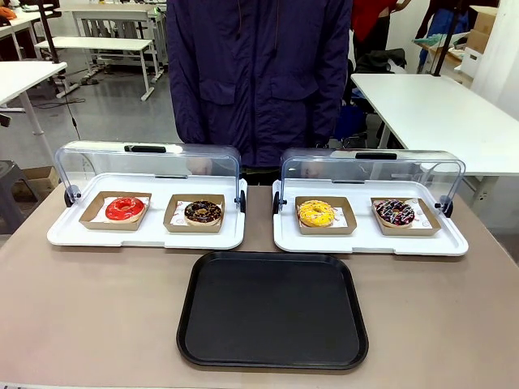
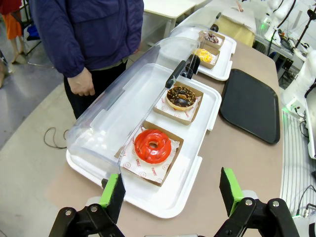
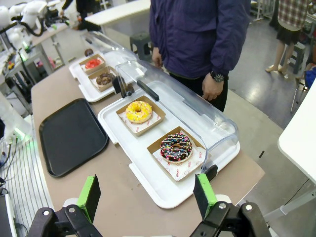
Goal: Move the first donut from the left to the tray.
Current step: Pick up the Paper togo box containing the Donut indicated by the person and place it on the Handle tray.
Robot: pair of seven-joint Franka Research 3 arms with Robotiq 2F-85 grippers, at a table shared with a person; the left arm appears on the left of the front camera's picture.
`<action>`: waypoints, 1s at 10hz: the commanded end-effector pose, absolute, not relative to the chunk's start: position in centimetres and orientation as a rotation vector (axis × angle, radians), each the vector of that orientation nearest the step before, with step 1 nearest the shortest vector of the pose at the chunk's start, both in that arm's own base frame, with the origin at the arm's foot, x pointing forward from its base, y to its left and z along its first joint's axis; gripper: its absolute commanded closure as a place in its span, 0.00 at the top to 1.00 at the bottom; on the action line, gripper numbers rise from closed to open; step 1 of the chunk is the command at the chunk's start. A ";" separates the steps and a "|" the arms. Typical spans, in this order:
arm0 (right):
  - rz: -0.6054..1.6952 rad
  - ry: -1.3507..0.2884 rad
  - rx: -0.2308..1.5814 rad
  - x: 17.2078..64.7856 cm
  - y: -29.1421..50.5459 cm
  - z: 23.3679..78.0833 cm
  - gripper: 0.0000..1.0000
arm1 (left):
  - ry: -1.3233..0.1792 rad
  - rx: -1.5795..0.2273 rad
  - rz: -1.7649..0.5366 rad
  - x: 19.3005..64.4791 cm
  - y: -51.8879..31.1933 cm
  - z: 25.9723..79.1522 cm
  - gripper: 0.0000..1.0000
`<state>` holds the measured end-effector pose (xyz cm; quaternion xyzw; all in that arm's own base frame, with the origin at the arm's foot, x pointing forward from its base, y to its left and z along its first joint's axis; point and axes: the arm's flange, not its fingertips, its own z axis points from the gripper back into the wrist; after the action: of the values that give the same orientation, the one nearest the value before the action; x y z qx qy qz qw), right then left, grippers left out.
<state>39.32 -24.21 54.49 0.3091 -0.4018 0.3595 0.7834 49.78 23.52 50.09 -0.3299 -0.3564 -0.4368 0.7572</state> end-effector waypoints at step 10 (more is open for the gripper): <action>0.790 -0.892 0.671 39.4 -24.3 54.6 1.00 | -0.774 -0.719 -0.956 49.7 23.4 50.2 1.00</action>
<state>39.32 -24.21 54.49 0.3092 -0.4018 0.3595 0.7834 49.78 23.52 50.08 -0.3299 -0.3564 -0.4368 0.7572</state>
